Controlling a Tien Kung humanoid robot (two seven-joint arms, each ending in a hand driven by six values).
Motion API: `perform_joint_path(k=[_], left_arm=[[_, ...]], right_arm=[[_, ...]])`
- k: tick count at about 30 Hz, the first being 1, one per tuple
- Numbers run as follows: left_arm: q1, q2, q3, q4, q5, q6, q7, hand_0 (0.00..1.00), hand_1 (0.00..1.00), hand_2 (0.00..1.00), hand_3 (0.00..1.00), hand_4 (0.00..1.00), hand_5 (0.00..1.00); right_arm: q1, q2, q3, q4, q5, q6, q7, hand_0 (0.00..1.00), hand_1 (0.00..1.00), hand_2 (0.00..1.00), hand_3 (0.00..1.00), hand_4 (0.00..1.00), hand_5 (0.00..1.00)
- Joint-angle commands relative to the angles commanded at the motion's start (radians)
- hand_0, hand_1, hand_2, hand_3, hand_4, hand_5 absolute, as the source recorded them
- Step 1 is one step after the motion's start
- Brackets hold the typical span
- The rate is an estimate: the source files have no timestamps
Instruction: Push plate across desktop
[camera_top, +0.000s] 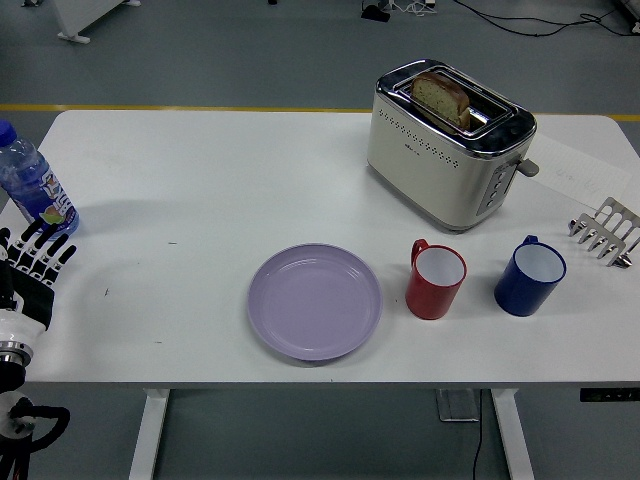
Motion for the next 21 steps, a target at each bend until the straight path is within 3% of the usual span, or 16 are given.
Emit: perform_joint_path(k=[21], left_arm=[[-0.008, 0.000, -0.003, 0.003, 0.010, -0.005, 0.005, 0.679, 0.730, 0.730, 0.700, 0.592, 0.998]], right_arm=[[0.016, -0.004, 0.004, -0.004, -0.002, 0.003, 0.001, 0.544, 0.544, 0.644, 0.675, 0.528, 0.583]])
